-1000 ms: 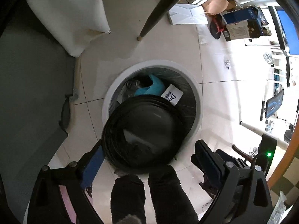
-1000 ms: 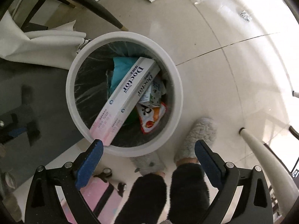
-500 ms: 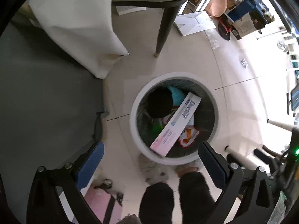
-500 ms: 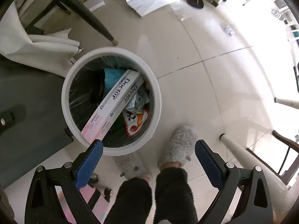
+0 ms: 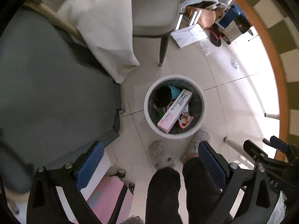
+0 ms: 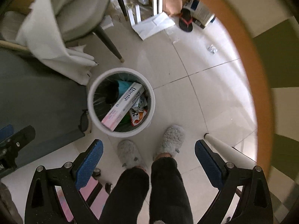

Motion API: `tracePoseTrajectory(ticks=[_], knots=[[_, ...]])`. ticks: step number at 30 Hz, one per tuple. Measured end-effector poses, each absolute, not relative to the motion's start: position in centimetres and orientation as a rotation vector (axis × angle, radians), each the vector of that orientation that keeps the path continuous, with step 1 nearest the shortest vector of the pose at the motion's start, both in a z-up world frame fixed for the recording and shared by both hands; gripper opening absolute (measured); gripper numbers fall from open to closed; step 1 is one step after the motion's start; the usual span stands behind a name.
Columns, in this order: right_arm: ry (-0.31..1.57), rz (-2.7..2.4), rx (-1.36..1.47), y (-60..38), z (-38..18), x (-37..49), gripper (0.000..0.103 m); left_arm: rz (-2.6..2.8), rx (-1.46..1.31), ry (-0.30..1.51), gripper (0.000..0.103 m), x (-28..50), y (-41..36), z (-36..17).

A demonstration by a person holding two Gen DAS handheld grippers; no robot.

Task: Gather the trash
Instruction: 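Move both open tools back from the bin toward the table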

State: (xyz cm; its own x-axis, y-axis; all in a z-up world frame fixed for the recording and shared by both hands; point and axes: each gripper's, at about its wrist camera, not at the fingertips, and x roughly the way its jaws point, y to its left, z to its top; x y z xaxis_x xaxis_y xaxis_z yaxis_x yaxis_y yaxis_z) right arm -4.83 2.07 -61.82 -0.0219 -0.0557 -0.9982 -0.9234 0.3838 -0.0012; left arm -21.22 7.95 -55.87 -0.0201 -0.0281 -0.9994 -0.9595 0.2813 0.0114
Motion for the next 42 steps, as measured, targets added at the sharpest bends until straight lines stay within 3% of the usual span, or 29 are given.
tracePoseTrajectory(ticks=[9, 16, 22, 28, 34, 42], knots=[[1.409, 0.947, -0.903, -0.2, -48.6, -5.8, 0.1, 1.017, -0.943, 1.339, 0.103, -22.0, 4.7, -44.7], [1.483, 1.005, -0.697, -1.9, -39.7, -4.0, 0.1, 1.093, -0.824, 1.299, 0.103, -20.5, 4.3, -36.4], [1.453, 0.969, -0.482, -2.6, -33.0, 2.7, 0.1, 1.092, -0.652, 1.215, 0.103, -13.0, 6.0, -29.7], [1.378, 0.831, -0.36, -4.6, -28.6, 15.9, 0.1, 0.971, -0.509, 1.168, 0.103, 1.4, 7.9, -25.4], [1.352, 0.649, -0.462, -6.7, -28.6, 32.8, 0.1, 0.907, -0.334, 1.212, 0.103, 17.0, 8.6, -25.8], [1.398, 0.468, -0.769, -7.6, -35.7, 54.1, 0.1, 0.789, -0.212, 1.358, 0.103, 36.2, 8.9, -33.6]])
